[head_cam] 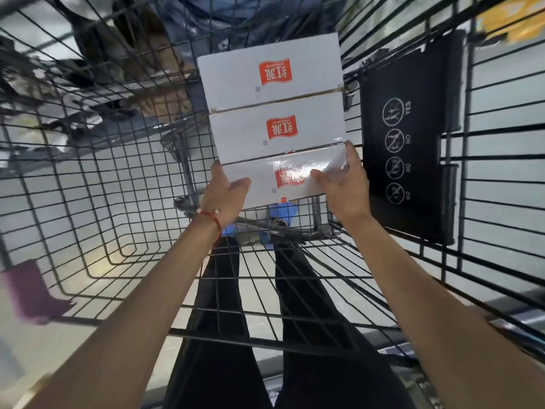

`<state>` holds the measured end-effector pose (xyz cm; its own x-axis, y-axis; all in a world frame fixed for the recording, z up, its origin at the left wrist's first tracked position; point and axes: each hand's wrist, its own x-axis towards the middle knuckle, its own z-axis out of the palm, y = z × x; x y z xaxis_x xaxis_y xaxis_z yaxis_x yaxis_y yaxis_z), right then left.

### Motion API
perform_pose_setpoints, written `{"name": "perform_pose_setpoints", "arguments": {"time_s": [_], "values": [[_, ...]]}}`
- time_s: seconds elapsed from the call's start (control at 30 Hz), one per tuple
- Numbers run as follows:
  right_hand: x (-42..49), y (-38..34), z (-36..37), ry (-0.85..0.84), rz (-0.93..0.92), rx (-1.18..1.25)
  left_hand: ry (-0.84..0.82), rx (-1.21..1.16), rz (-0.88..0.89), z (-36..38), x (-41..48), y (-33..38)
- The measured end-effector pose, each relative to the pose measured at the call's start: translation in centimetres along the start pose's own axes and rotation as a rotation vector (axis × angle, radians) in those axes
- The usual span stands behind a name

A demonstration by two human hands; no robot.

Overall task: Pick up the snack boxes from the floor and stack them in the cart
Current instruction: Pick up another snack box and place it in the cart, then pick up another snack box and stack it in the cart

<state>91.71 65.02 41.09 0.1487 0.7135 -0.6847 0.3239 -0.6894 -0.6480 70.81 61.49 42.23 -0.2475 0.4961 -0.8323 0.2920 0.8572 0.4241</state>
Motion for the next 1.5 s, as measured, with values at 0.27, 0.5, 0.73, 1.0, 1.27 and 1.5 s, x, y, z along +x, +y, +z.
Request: {"name": "perform_pose_setpoints", "arguments": {"time_s": [0.27, 0.5, 0.73, 1.0, 1.27, 1.5], "values": [[-7.0, -2.3, 1.5, 0.030, -0.048, -0.208, 0.027, -0.089, 0.131, -1.9, -5.8, 0.7], [-14.7, -5.0, 4.4, -0.176, -0.163, -0.162, 0.171, -0.278, 0.179, -5.5, -13.7, -3.3], [-24.3, -7.1, 9.3, -0.352, -0.312, -0.227, 0.334, -0.473, 0.305, -11.3, -20.5, -10.5], [-35.9, -5.1, 17.5, -0.555, -0.444, -0.270, 0.530, -0.692, 0.285, -16.9, -28.7, -22.9], [-44.6, -4.4, 25.1, -0.781, -0.529, -0.381, 0.658, -0.858, 0.203, -19.9, -35.6, -32.6], [-48.3, -5.5, 32.0, -0.951, -0.537, -0.506, 0.757, -0.984, 0.117, -23.5, -37.1, -36.3]]}}
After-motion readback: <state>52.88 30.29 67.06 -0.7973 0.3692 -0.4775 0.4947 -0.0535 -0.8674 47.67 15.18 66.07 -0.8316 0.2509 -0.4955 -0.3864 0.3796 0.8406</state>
